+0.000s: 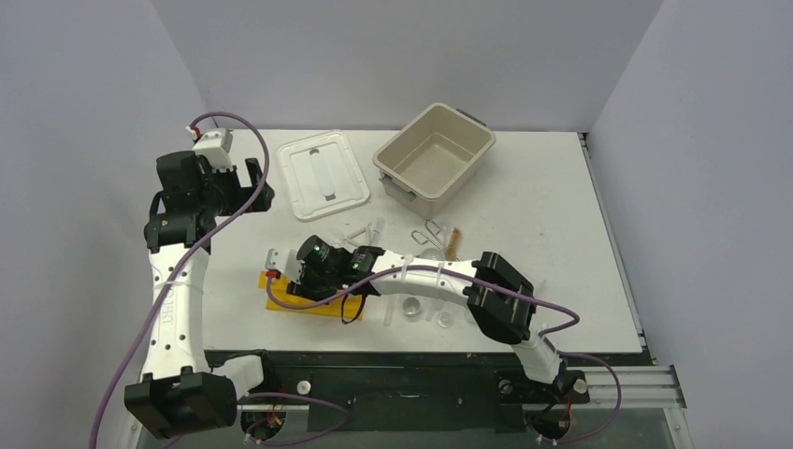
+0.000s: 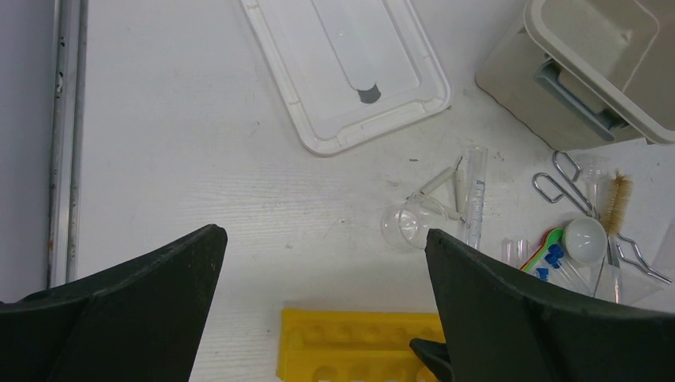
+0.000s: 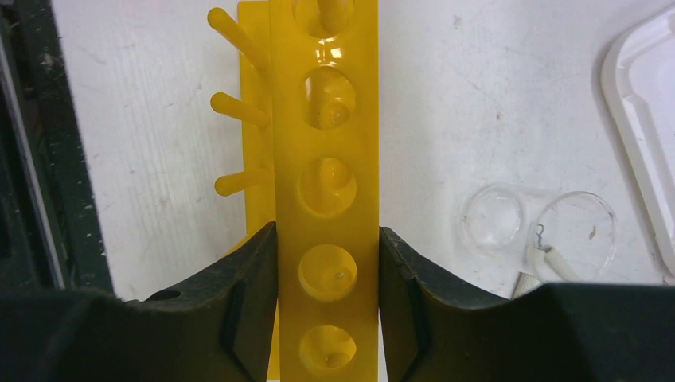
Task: Organize the chemistry lab equipment
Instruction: Place the test tube rack at the center of the board.
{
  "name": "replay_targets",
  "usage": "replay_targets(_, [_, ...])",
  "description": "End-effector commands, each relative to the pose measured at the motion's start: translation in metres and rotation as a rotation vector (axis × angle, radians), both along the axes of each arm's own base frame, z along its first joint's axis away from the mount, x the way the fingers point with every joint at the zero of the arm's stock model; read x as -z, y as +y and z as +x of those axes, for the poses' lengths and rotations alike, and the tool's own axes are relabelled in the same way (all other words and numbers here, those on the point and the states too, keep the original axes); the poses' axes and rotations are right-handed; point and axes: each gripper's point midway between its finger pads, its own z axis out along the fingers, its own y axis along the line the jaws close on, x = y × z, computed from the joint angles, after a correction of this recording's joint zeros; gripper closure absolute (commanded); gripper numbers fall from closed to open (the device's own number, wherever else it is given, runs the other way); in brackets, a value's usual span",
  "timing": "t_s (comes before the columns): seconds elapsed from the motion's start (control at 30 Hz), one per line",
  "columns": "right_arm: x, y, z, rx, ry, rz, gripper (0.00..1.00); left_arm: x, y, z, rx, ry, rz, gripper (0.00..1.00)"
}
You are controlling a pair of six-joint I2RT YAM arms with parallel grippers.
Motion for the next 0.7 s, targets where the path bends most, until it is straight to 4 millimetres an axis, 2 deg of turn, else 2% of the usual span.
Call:
replay_targets(0.0, [-0.025,0.009,0.033,0.058,-0.051,0.085,0.79,-0.009,0.002,0.0,0.031,-0.055,0.044,0.03])
replay_targets(0.2, [-0.057,-0.005,0.04,0.103,-0.041,0.11,0.66,-0.003,-0.009,-0.008,0.157,-0.037,0.092,0.03])
replay_targets(0.23, [-0.066,-0.007,0.038,0.111,-0.033,0.124,0.56,-0.002,-0.011,-0.009,0.185,-0.038,0.098,0.03])
replay_targets(0.27, [-0.07,-0.009,0.038,0.111,-0.025,0.135,0.53,0.001,-0.013,-0.011,0.202,-0.029,0.098,0.03])
replay_targets(0.3, [-0.079,-0.011,0.035,0.115,-0.019,0.159,0.32,0.002,-0.016,-0.014,0.23,-0.024,0.103,0.03])
replay_targets(0.37, [-0.088,-0.013,0.029,0.11,-0.003,0.189,0.2,0.007,-0.021,-0.018,0.274,-0.015,0.107,0.03])
replay_targets(0.47, [-0.093,-0.015,0.021,0.1,0.032,0.207,0.17,0.013,-0.023,-0.02,0.299,-0.016,0.117,0.03])
replay_targets(0.53, [-0.104,-0.018,0.017,0.117,0.048,0.241,0.16,0.022,-0.02,-0.019,0.294,-0.009,0.132,0.03])
replay_targets(0.57, [-0.102,-0.021,0.017,0.131,0.059,0.244,0.16,0.029,-0.018,-0.018,0.296,-0.002,0.141,0.03])
replay_targets(0.67, [-0.123,-0.032,0.017,0.216,0.108,0.338,0.15,0.048,-0.015,-0.017,0.303,0.008,0.175,0.03])
